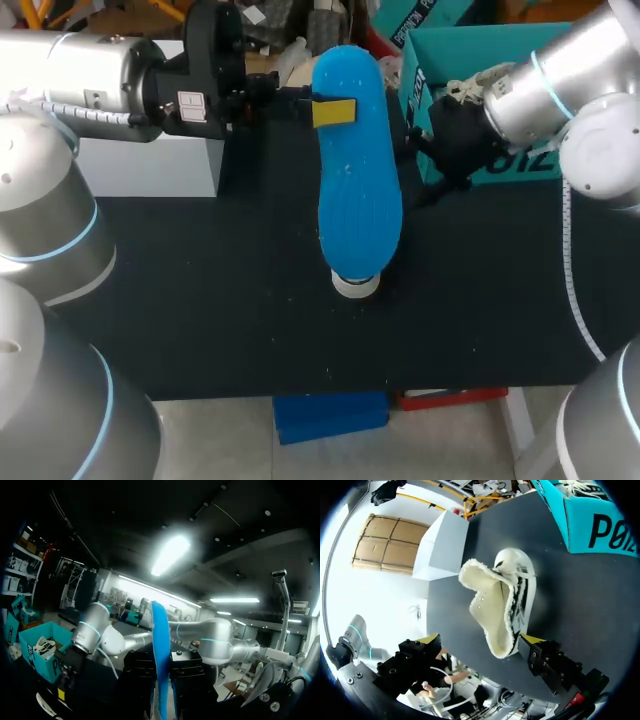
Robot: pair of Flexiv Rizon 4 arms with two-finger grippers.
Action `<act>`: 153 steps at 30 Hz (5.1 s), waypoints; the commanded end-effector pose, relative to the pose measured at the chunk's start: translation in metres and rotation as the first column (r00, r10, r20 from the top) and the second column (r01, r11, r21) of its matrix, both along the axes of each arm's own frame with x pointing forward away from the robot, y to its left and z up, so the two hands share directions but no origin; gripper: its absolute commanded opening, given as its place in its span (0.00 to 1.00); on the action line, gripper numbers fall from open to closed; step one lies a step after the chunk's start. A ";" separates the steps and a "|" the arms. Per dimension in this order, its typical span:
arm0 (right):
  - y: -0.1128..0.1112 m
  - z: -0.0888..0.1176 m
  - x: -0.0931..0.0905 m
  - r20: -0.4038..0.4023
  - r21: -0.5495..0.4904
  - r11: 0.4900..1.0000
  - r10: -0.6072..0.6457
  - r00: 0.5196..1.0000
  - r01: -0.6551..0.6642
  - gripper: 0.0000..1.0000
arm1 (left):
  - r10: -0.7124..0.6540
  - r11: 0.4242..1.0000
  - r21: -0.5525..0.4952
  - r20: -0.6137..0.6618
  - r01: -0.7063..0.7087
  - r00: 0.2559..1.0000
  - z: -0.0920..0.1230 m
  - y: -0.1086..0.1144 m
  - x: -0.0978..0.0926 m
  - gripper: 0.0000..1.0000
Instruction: Take the shoe out of the shoebox, open the shoe tongue, remove and reinsert the insole, then place the shoe into the shoebox
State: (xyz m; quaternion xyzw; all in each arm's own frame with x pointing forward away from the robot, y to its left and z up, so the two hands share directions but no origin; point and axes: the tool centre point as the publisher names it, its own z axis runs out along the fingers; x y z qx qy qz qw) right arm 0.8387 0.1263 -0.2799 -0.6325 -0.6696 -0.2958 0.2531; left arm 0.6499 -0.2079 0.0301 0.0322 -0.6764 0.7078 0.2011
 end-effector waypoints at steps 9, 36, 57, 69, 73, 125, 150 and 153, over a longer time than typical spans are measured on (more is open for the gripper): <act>-0.019 0.013 -0.005 0.016 0.499 0.866 -0.036 0.999 0.023 1.00 | 0.005 1.000 -0.001 0.001 -0.005 1.000 -0.001 -0.002 -0.001 0.00; -0.020 0.022 0.003 -0.014 0.565 0.822 -0.083 0.996 0.077 1.00 | 0.005 1.000 -0.001 0.001 -0.005 1.000 -0.001 -0.002 -0.001 0.00; -0.020 0.022 0.003 -0.014 0.565 0.822 -0.083 0.996 0.077 1.00 | -0.065 0.998 0.063 0.688 0.030 0.722 -0.111 -0.049 0.029 0.00; -0.020 0.022 0.003 -0.014 0.565 0.822 -0.083 0.996 0.077 1.00 | -0.038 0.999 0.045 0.698 0.009 0.715 -0.123 -0.050 0.034 0.00; -0.020 0.022 0.003 -0.014 0.565 0.822 -0.083 0.996 0.077 1.00 | -0.038 0.999 0.045 0.698 0.009 0.715 -0.123 -0.050 0.034 0.00; -0.020 0.022 0.003 -0.014 0.565 0.822 -0.083 0.996 0.077 1.00 | 0.203 0.972 -0.226 0.944 -0.062 -0.258 -0.258 -0.031 -0.007 0.00; -0.020 0.022 0.003 -0.014 0.565 0.822 -0.083 0.996 0.077 1.00 | 0.209 0.963 -0.264 0.852 -0.049 -0.480 -0.318 -0.027 0.084 0.00; -0.020 0.022 0.003 -0.014 0.565 0.822 -0.083 0.996 0.077 1.00 | 0.183 0.970 -0.238 0.853 -0.051 -0.489 -0.320 -0.029 0.095 0.00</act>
